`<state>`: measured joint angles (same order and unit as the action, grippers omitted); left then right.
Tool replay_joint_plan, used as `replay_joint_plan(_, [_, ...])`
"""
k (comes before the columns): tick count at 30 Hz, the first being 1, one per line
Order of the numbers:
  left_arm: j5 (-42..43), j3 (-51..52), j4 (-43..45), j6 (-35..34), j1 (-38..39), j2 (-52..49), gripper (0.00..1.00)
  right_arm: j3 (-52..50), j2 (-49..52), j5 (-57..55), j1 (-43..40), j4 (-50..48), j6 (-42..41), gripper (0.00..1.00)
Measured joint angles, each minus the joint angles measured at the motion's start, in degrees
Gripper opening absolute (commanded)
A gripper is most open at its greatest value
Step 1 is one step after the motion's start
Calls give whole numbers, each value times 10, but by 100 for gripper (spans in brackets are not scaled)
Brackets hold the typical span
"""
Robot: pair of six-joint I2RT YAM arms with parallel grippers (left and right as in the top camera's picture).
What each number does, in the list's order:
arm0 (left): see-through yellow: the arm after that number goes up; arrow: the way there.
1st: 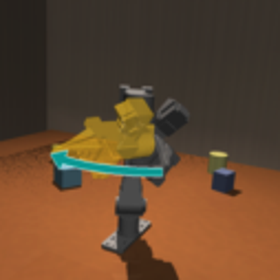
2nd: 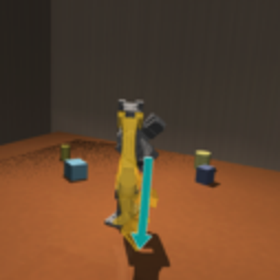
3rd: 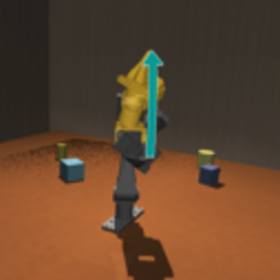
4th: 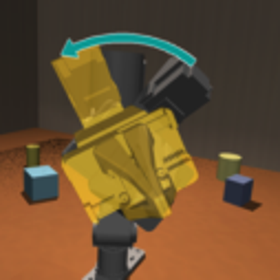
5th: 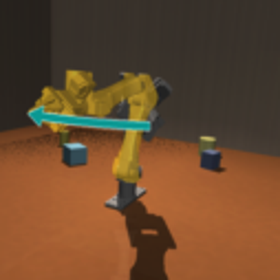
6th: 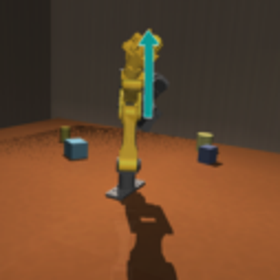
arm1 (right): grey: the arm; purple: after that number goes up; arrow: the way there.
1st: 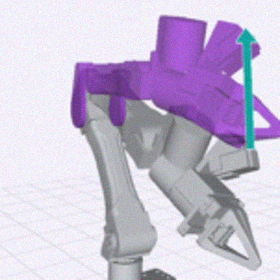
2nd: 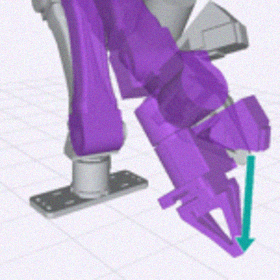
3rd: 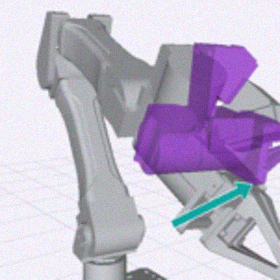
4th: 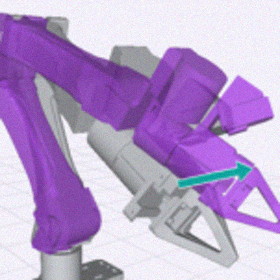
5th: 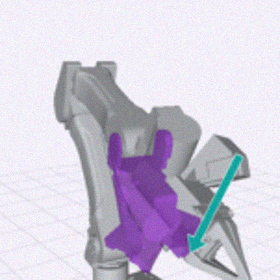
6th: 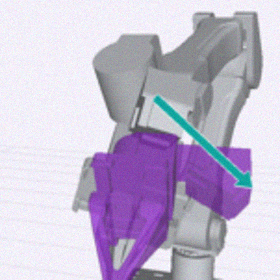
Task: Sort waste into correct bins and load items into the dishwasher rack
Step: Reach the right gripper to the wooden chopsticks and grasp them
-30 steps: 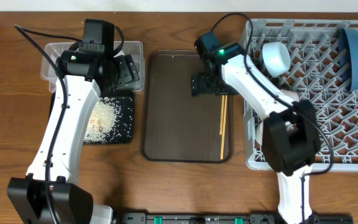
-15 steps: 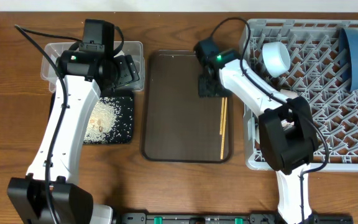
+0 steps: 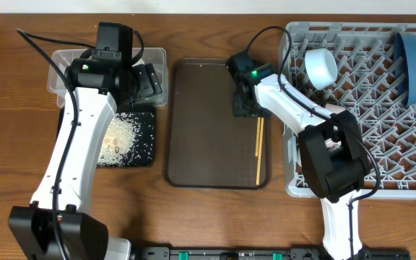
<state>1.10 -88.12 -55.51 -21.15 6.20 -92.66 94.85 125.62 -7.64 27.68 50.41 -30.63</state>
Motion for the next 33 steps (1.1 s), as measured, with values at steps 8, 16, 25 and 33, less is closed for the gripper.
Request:
replay_joint_plan(8, [0,0,0,0,0,0,85,0,0,-14,0,2,0,50])
replay_joint_plan(16, [0,0,0,0,0,0,85,-15,0,-17,0,-7,0,47])
replay_joint_plan(25, [0,0,0,0,0,0,85,-28,-2,-13,0,-23,0,8])
replay_joint_plan(33, [0,0,0,0,0,0,85,-30,-2,-10,3,-23,-2,1])
